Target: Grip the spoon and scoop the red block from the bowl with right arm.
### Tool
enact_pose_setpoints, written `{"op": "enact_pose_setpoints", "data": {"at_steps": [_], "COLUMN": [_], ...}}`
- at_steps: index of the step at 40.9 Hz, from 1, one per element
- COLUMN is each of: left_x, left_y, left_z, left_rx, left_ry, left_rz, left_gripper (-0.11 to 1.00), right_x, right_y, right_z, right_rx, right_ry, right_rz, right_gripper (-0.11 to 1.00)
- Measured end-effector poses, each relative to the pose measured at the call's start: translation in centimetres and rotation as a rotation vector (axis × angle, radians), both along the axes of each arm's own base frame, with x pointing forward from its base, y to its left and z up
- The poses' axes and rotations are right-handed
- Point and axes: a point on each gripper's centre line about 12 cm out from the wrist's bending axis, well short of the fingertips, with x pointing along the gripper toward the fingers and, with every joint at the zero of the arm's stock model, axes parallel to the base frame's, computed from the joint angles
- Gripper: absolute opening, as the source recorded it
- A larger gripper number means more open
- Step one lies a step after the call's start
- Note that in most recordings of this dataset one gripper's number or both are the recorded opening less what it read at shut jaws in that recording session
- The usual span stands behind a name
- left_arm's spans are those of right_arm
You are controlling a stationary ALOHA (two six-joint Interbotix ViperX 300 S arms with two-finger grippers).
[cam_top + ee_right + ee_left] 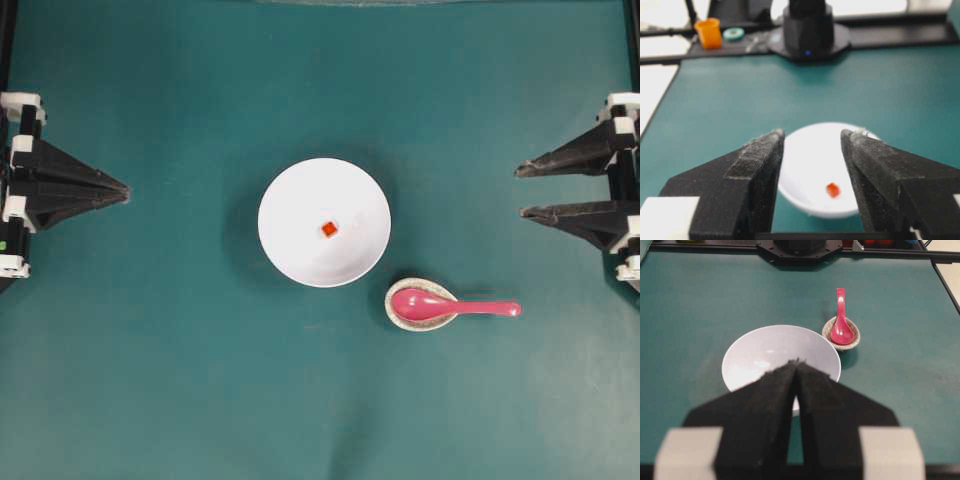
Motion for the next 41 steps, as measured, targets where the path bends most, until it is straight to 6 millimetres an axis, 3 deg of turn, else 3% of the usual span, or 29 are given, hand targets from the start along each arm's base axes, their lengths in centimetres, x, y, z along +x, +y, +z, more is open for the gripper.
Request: {"op": "enact_pose_setpoints", "data": {"at_steps": [6,21,41], "left_x": [0.0,0.1,0.0], "left_y": [0.0,0.0,0.0], "left_z": [0.0,-0.1,-0.1], "left_rx": [-0.002,0.0,-0.002], "left_ry": [0.002,0.005,0.006], "left_rz": [0.0,0.0,0.0], "left_gripper": [0.02,0.02,0.02], "right_x": [0.7,2.6,2.4], "right_y": [0.6,3.3,5.4], "right_z": [-1.1,-6.7,-12.9], "right_rx": [0.061,0.132,0.176], "right_ry": [0.051,0.145,0.206], "right_rz": [0.02,0.074,0.023], "right_gripper": [0.54,0.54,0.54]}}
